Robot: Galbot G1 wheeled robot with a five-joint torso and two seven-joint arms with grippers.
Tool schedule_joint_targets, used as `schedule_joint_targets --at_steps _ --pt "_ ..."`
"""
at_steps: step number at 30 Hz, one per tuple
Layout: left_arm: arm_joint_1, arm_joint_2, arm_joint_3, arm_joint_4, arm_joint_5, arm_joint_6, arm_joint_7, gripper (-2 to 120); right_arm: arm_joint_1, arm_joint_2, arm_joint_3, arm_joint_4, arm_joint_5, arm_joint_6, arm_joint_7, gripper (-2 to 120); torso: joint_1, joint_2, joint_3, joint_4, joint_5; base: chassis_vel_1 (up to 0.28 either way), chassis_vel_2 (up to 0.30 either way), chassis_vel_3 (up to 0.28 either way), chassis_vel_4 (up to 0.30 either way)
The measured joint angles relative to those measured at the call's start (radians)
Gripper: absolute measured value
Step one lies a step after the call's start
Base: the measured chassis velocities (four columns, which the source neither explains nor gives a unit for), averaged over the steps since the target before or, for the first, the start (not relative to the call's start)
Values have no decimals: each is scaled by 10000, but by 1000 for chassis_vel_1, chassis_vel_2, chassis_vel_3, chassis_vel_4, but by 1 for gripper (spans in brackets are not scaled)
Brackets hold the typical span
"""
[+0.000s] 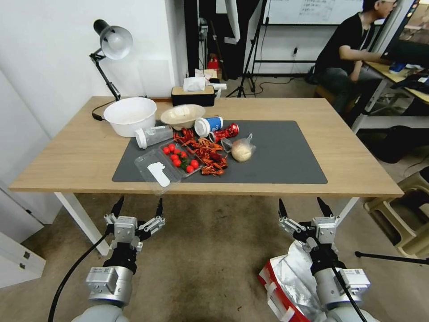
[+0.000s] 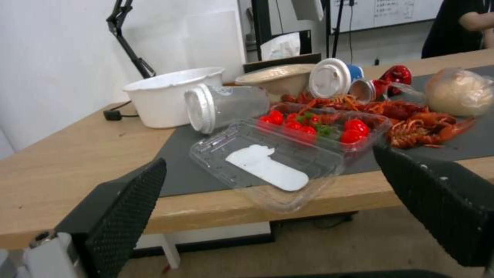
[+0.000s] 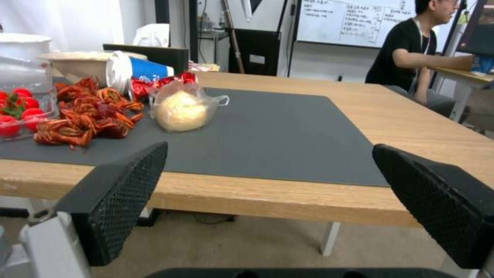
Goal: Pick up the food delivery bag from the floor and place it on the table.
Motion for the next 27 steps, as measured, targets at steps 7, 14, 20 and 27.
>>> schedule_joint_targets --at_steps 7,14,20,27 --pt "0 0 0 0 0 0 0 100 0 0 0 0 1 0 0 100 0 0 0 0 0 0 0 0 0" --pt "0 0 0 0 0 0 0 100 0 0 0 0 1 0 0 100 0 0 0 0 0 0 0 0 0" --pt "0 0 0 0 0 0 0 100 0 0 0 0 1 0 0 100 0 0 0 -1 0 0 0 0 0" --pt "0 0 0 0 0 0 0 100 1 0 0 0 1 0 0 100 0 0 0 -1 0 0 0 0 0"
